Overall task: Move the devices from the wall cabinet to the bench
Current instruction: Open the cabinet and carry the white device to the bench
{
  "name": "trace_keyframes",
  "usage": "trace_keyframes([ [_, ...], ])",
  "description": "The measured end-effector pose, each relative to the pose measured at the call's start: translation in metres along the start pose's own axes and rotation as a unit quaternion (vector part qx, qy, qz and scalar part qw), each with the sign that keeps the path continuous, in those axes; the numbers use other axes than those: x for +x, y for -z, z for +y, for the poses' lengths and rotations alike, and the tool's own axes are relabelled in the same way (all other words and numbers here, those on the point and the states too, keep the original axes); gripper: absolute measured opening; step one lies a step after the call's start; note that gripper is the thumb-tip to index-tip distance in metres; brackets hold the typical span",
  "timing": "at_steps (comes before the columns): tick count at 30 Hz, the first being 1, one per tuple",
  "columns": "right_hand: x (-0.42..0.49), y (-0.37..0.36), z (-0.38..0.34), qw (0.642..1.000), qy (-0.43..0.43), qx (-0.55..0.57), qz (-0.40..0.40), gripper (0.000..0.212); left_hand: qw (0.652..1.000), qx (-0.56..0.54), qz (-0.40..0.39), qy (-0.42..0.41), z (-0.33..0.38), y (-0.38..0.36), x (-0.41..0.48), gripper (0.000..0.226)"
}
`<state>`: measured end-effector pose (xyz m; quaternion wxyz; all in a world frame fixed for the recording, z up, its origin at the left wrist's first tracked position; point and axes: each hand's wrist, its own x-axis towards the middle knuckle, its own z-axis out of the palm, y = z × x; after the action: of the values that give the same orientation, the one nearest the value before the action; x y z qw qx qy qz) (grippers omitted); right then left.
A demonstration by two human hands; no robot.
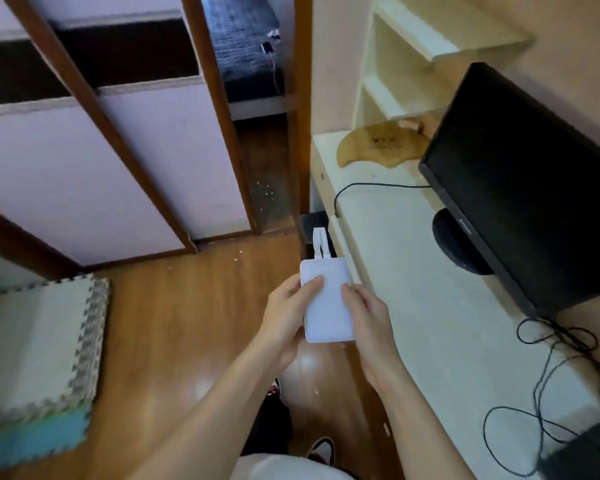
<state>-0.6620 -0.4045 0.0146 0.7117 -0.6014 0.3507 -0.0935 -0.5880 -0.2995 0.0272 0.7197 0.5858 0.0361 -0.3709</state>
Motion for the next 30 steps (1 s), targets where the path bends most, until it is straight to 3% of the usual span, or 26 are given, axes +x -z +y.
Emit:
trace_keyframes([
  [5,0.003,-0.069,-0.003,0.991,0.019,-0.064,-0.114,0.024,0.993,-0.042,0.105,-0.043,0.012,0.068,-0.019,0.035],
  [8,0.001,-0.114,-0.002,0.981,0.023,-0.088,-0.171,0.010,0.983,-0.050,0.162,-0.066,0.020,0.107,-0.028,0.050],
  [20,0.041,-0.328,0.005,0.936,0.010,-0.151,-0.317,0.021,0.934,-0.172,0.291,-0.113,0.073,0.291,-0.012,0.014],
  [30,0.079,-0.533,-0.013,0.904,-0.003,-0.188,-0.383,0.023,0.903,-0.205,0.355,-0.128,0.162,0.460,0.019,0.020],
])
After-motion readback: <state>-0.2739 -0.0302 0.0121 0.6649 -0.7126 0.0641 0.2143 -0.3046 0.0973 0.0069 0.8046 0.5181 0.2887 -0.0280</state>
